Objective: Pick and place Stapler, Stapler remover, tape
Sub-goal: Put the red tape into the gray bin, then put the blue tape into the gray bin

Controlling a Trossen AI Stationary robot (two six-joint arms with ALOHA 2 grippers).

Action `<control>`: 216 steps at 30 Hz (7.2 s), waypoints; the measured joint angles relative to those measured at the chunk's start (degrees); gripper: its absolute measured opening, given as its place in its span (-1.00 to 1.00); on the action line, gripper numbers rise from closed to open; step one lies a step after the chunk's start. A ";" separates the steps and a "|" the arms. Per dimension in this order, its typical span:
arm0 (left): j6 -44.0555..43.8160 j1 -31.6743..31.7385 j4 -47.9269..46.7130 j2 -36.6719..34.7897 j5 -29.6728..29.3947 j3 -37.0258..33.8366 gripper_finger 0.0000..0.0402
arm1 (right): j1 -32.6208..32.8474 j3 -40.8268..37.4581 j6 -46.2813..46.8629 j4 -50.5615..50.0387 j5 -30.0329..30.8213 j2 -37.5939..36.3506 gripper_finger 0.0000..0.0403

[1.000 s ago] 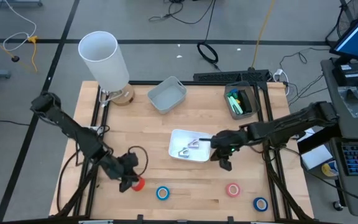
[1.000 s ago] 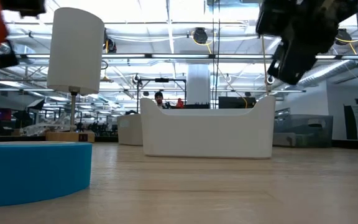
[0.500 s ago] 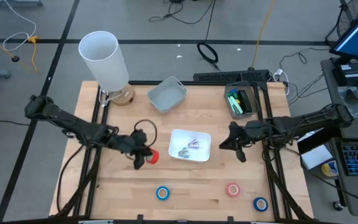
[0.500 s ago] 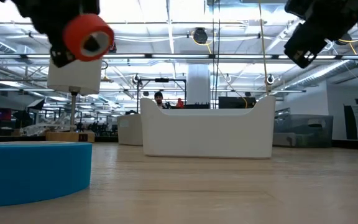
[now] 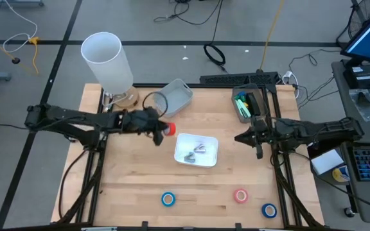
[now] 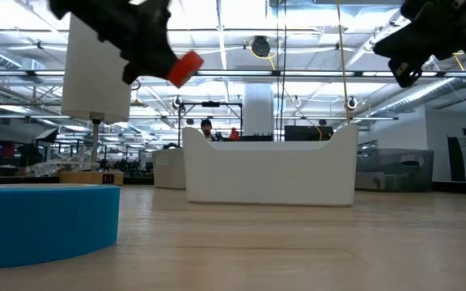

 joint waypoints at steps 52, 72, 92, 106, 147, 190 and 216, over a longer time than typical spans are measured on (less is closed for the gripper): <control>12.98 30.06 -39.13 46.77 -9.02 48.31 -0.80 | 0.00 -22.17 -5.16 31.74 0.13 -5.92 -0.89; 13.84 29.56 -35.51 49.20 -1.05 48.29 -0.43 | 0.00 -22.19 -5.16 31.73 0.13 -5.90 -0.89; 15.35 21.27 -56.59 31.44 10.78 48.27 -0.21 | 0.00 -22.22 -5.16 31.71 -0.09 -5.90 -0.89; 11.02 -11.01 -69.83 23.42 14.91 48.32 -0.21 | 0.00 -22.22 -5.62 31.21 -0.11 -5.88 -0.89; 20.60 -23.47 -37.78 28.70 28.70 24.71 -0.21 | 0.02 -22.22 -0.70 32.15 -0.11 -5.90 -0.89; -22.96 -28.93 -17.75 40.31 20.51 25.56 -0.21 | 0.01 -22.22 -5.56 27.81 -0.11 -5.88 -0.89; -24.75 -31.51 -14.43 46.31 20.40 27.23 -0.33 | 0.01 -22.22 -7.09 25.65 0.13 -5.88 -0.89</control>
